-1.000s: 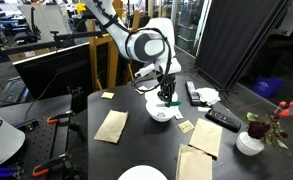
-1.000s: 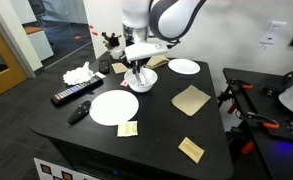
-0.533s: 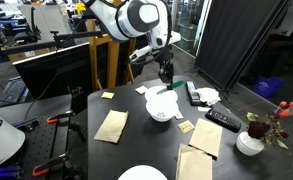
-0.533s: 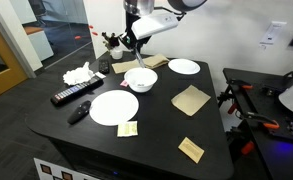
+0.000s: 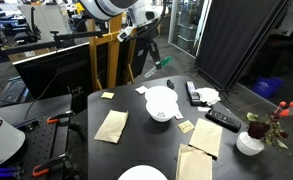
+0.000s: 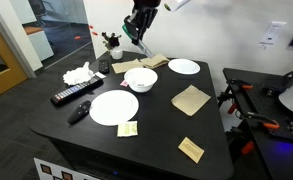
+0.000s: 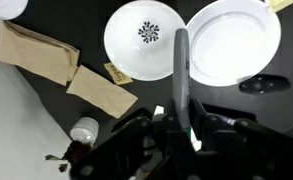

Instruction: Pick up the pen from the white bowl and place it on the table.

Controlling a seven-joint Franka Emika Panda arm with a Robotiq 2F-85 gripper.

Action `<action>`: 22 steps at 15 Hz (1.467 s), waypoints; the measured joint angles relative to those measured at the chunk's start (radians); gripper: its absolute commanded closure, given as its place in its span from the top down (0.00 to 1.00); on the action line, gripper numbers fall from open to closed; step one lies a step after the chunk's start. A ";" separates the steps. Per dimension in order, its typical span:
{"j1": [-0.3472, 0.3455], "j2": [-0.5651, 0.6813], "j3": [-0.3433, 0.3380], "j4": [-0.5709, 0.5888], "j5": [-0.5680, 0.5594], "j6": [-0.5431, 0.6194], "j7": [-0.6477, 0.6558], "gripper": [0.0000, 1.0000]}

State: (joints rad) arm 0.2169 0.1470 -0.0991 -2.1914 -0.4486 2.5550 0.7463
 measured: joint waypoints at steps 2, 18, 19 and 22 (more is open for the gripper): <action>-0.019 -0.032 0.048 -0.031 0.073 0.014 -0.133 0.05; -0.090 0.064 0.154 -0.165 0.428 0.024 -0.697 0.05; -0.091 0.085 0.151 -0.164 0.416 0.024 -0.692 0.05; -0.090 0.144 0.144 -0.154 0.383 0.027 -0.661 0.05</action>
State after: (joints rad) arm 0.1267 0.2906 0.0447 -2.3449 -0.0653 2.5821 0.0853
